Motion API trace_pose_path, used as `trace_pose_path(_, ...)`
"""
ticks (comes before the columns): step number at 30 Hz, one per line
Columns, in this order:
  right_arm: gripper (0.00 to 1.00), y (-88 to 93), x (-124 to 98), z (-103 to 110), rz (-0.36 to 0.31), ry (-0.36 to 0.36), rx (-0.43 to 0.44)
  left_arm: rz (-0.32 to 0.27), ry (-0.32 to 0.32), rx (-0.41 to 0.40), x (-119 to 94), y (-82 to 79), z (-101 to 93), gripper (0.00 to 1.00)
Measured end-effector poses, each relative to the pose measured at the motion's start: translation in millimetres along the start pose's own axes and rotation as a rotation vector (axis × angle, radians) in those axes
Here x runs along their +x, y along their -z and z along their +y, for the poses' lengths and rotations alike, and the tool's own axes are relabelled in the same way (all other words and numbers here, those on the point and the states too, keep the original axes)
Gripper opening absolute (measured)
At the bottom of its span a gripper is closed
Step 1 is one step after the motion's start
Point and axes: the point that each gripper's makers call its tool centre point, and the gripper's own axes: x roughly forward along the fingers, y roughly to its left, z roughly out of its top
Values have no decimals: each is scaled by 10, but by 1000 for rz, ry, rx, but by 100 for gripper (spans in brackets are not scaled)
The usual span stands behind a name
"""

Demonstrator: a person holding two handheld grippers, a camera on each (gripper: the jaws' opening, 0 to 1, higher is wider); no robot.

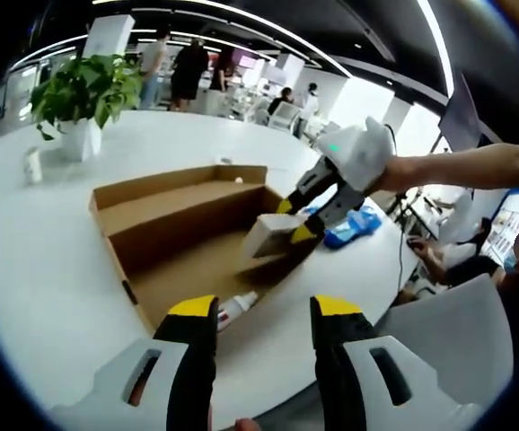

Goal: Operate the shoe box by opening the lid, removing the specified soft item, and placing it in the target area until the item is outside and the box remains undamaged.

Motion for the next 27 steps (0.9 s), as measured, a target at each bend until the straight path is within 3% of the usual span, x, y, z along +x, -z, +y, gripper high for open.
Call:
trace_pose_path(17,17,-120,-403,-38,-52,66,-40,13,23,38,143,-119,-198,42)
trace_pose_path(27,16,-69,-632,-87,-68,106,-47,26,45,66,268,-177,-350,42)
